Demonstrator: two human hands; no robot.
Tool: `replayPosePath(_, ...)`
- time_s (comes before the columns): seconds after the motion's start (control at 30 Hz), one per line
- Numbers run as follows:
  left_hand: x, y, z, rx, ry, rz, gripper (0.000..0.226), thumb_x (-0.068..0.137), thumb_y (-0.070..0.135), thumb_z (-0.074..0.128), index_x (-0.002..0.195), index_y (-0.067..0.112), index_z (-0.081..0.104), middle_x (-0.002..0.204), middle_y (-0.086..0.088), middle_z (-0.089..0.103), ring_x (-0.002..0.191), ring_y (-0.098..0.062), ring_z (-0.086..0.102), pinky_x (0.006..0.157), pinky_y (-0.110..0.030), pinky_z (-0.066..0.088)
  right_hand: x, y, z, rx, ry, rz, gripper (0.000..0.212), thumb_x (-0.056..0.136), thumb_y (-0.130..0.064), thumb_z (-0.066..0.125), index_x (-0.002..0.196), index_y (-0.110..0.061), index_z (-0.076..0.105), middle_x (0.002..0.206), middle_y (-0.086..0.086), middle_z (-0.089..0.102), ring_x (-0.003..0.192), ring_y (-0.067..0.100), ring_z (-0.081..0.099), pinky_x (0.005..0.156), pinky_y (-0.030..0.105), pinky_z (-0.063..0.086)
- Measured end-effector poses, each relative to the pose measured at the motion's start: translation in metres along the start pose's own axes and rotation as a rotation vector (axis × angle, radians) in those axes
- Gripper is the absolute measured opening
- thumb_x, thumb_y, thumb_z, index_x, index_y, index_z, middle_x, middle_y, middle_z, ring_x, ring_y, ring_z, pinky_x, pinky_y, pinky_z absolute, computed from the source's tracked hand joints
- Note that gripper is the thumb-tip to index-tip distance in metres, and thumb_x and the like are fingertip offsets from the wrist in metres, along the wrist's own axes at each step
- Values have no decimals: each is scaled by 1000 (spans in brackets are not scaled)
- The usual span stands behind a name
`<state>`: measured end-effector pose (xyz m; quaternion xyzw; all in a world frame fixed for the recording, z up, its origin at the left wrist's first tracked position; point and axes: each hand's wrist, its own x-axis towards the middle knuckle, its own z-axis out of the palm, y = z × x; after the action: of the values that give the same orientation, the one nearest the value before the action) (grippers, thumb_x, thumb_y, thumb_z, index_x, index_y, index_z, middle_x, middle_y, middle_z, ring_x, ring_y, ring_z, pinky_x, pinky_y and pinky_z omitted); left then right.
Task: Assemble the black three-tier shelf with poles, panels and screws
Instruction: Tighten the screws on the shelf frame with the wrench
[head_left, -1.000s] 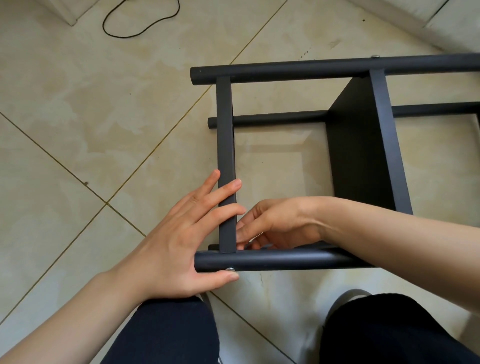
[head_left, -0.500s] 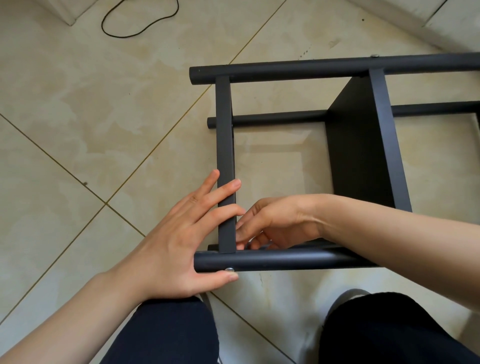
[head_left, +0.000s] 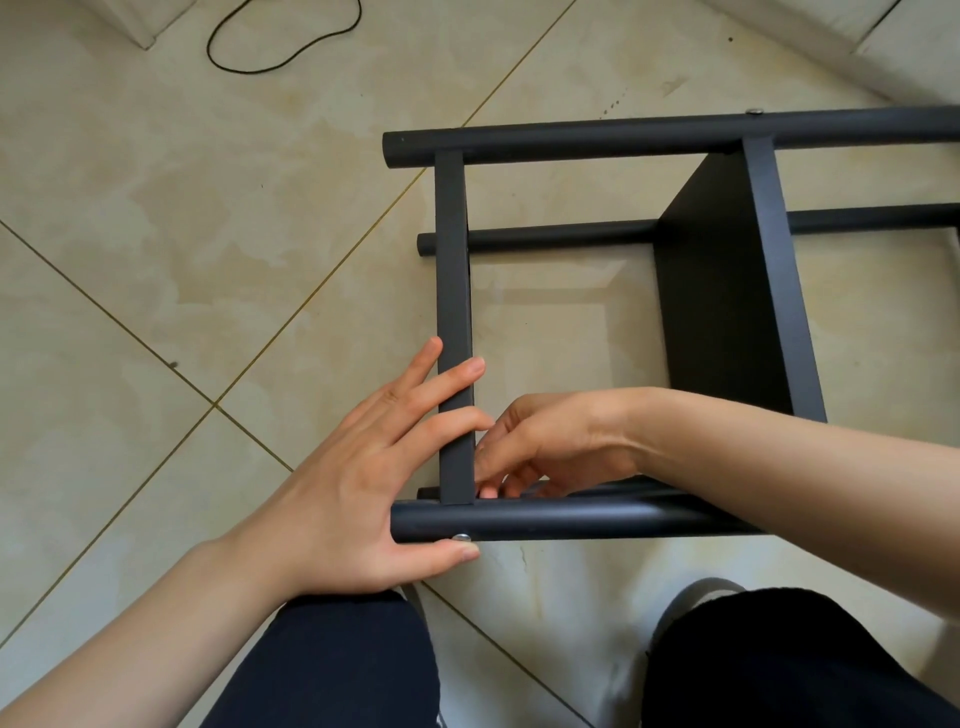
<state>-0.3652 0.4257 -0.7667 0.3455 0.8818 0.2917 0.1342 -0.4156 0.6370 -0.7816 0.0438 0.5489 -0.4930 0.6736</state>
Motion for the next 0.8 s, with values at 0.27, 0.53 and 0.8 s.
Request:
replayPosePath(0.27,0,0,0,-3,4,5,78,76,57,72,143,26,44,167,9,15,156,-23,4,121,-26,17,1,-1,1,20,-23,-9,7,93,-12,62,93,-12,68,84,1,67,78,14,56,87,35,44)
replayPosePath(0.53,0,0,1,-5,7,4,81,76,55,73,145,23,44,167,7,16,156,-24,5,121,-28,19,6,3,4,-2,-2,-7,11,92,-17,65,82,-15,70,82,2,65,80,17,58,83,32,47)
replayPosePath(0.8,0,-1,2,-4,8,3,81,76,55,72,145,23,44,167,7,17,156,-24,5,121,-26,19,4,4,0,28,-21,-25,12,94,-14,61,86,-14,69,83,0,67,74,14,58,85,34,45)
